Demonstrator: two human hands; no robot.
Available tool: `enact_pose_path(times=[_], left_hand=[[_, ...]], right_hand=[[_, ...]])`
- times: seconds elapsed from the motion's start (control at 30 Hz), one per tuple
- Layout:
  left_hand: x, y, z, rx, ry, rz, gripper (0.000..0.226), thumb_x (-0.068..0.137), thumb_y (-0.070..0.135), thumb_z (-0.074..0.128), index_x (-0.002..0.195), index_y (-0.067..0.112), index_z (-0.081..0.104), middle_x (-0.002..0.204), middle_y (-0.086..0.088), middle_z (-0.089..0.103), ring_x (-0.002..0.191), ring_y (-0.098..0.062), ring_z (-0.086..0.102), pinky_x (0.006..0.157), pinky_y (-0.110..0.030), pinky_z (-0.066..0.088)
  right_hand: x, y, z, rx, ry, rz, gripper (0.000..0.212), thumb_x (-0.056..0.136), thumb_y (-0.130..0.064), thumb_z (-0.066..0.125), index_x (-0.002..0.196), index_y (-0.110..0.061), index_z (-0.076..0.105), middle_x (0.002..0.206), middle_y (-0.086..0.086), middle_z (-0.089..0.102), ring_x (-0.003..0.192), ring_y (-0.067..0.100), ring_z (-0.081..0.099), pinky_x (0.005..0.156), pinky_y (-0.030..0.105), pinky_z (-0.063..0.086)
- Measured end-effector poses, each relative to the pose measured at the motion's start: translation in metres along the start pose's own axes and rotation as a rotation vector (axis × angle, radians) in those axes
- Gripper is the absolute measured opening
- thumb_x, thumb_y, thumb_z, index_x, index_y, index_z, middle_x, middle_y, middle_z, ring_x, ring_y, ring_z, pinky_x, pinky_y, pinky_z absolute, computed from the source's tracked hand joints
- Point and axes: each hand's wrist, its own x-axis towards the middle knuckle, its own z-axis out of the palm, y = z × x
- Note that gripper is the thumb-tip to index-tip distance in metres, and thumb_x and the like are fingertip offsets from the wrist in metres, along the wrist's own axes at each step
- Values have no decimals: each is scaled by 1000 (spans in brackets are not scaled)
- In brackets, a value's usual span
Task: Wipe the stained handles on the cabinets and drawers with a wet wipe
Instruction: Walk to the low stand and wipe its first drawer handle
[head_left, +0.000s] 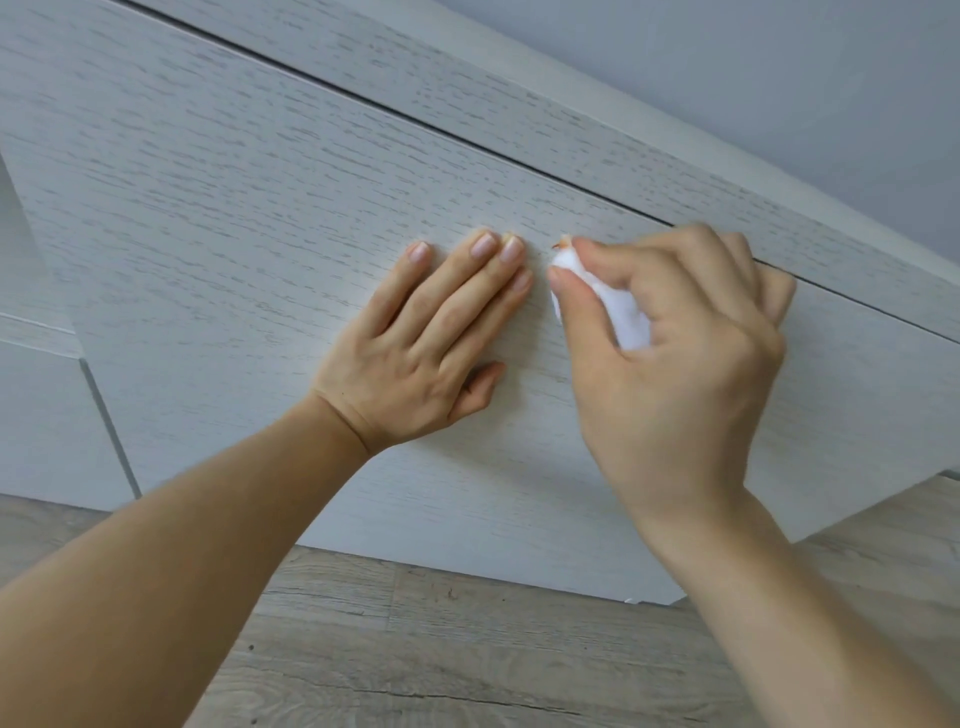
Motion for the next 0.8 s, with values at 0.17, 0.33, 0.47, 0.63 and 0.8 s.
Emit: enact_pose_path(times=[0.17, 0.33, 0.47, 0.63, 0.8], left_hand=[[-1, -1, -1, -36, 1, 8, 66, 93, 38, 36, 147, 1, 28, 150, -14, 27, 144, -24, 21, 119, -39, 13], [-1, 0, 0, -42, 30, -5, 68, 90, 37, 41, 146, 1, 30, 148, -14, 29, 143, -23, 23, 119, -39, 16], [-2, 1, 1, -38, 48, -17, 69, 89, 38, 43, 146, 0, 30, 147, -13, 32, 143, -22, 22, 118, -39, 18], [-2, 0, 1, -38, 42, -4, 69, 90, 38, 42, 145, -1, 30, 145, -14, 34, 143, -23, 23, 118, -40, 18], [-2, -2, -1, -46, 30, 13, 66, 91, 38, 41, 144, -1, 33, 143, -13, 38, 139, -26, 31, 118, -39, 17]], right_hand=[[-5, 0, -9, 13, 11, 112, 14, 87, -23, 70, 80, -11, 70, 75, -4, 58, 75, 16, 54, 75, 35, 31], [7, -15, -3, -8, -51, 233, 10, 83, -22, 70, 77, -13, 68, 77, -12, 49, 74, 19, 56, 78, 34, 30], [26, -23, 3, -90, -185, 364, 10, 82, -31, 60, 75, -29, 54, 72, -12, 47, 71, 15, 45, 69, 27, 13], [25, -21, 1, -39, -227, 371, 21, 85, -29, 65, 71, -27, 49, 68, -11, 46, 68, 11, 42, 77, 33, 28], [11, -15, -7, 133, -149, 333, 16, 85, -29, 67, 72, -23, 59, 70, -22, 49, 73, 5, 52, 76, 55, 47]])
